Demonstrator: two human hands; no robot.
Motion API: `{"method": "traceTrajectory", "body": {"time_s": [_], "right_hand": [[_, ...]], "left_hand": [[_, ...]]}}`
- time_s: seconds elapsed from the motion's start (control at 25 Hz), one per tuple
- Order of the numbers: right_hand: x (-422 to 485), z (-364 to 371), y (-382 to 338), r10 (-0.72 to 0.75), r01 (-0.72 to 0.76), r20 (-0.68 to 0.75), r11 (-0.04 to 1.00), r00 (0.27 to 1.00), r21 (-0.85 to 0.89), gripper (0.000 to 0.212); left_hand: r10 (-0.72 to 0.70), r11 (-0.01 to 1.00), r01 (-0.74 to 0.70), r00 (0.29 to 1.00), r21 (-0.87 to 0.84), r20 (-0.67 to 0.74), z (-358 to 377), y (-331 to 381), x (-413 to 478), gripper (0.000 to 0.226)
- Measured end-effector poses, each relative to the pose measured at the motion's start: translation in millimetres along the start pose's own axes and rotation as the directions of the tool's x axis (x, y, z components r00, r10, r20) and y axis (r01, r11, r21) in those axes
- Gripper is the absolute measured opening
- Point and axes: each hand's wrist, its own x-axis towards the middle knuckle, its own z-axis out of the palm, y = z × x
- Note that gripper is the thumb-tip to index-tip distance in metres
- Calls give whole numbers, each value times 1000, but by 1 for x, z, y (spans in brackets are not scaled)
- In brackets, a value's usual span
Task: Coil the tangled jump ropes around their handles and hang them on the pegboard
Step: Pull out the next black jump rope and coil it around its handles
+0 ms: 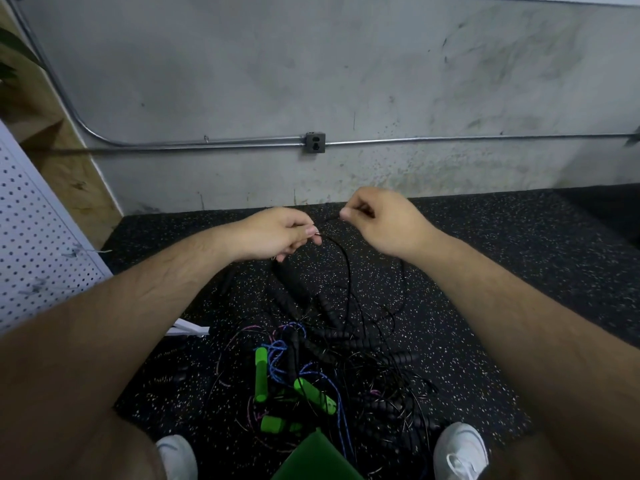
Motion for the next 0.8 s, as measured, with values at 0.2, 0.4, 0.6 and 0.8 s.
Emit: {"method": "traceTrajectory", "body": {"time_s": [0.2,0.4,0.6,0.8], "right_hand": [[3,-49,19,281,-217,-489,959,826,185,12],[-14,-32,9,262,-267,56,954,963,133,36],[-2,9,-16,56,-47,221,998,974,-47,21],[8,-33,7,304,-256,-255,945,918,205,17]], "left_hand": [[-52,999,51,998,-2,-47,-7,-19,1,30],[-25,997,31,996,67,-91,-4,-15,5,25],[46,992,-38,997,119,-63,8,1,8,24],[-33,999,33,999,41,-1,0,-17,4,29]]}}
